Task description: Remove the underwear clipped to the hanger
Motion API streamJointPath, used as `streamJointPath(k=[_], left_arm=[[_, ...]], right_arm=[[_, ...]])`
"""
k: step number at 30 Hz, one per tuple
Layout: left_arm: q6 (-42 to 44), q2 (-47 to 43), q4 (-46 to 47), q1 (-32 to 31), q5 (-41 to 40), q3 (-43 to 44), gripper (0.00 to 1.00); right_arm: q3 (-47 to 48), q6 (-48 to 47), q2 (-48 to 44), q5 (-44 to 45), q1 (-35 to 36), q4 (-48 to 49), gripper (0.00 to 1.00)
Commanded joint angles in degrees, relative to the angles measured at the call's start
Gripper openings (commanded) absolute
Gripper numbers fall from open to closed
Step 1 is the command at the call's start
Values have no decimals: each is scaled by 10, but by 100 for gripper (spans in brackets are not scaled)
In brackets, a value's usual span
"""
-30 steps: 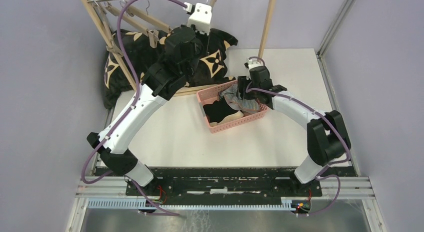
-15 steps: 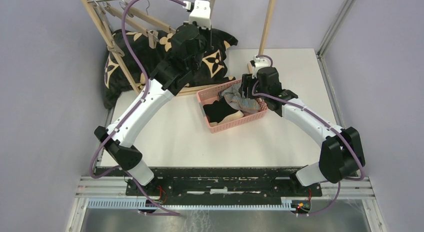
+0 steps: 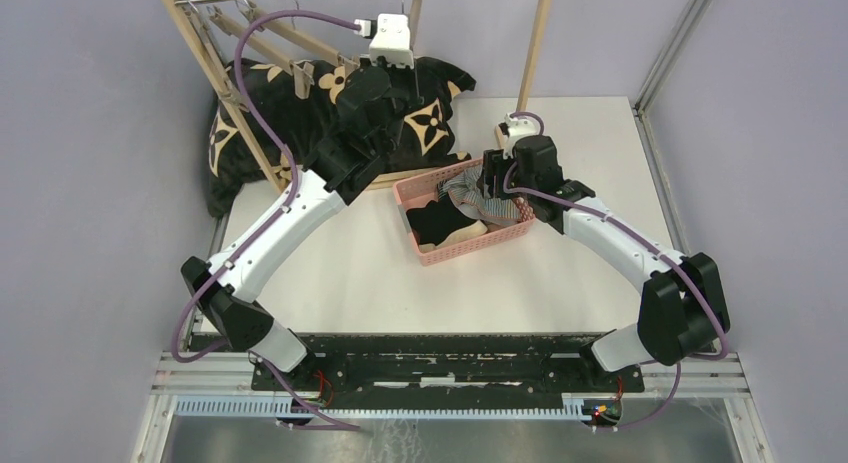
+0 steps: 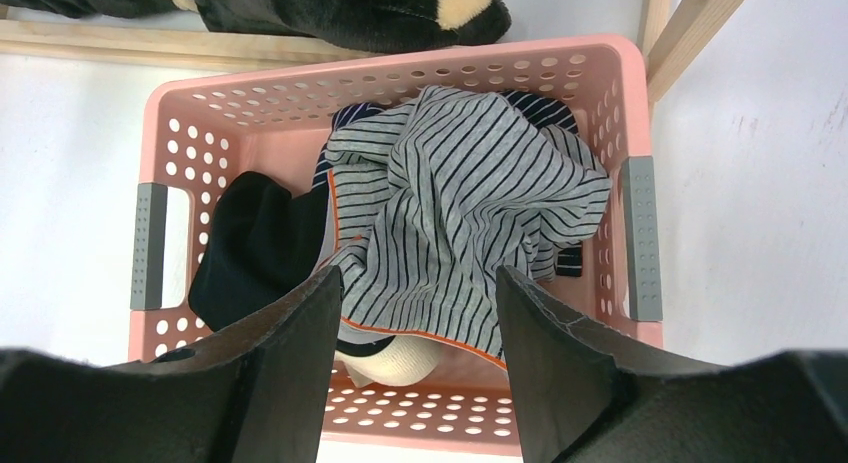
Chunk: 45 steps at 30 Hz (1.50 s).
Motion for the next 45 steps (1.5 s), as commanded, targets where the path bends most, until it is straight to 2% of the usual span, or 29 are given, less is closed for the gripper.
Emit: streamJointPath(k=[1,10,24,31,45], left_arm=[[-22,-63,104,1,-11,-45,3],[5,-80,144,1,-39,-57,3],[28,5,85,5,-69,44,3],[17,-3,97,16,-70,6,3],[-29,54,-18,86,-3,96,3]], right_arm=[[-1,-1,3,-12,2,30,65],[-3,4,14,-30,2,35,65],[-12,5,-1,-24,3,39,64],[-15,5,-5,-26,4,42,64],[-21,8,-7,-28,3,51,64]])
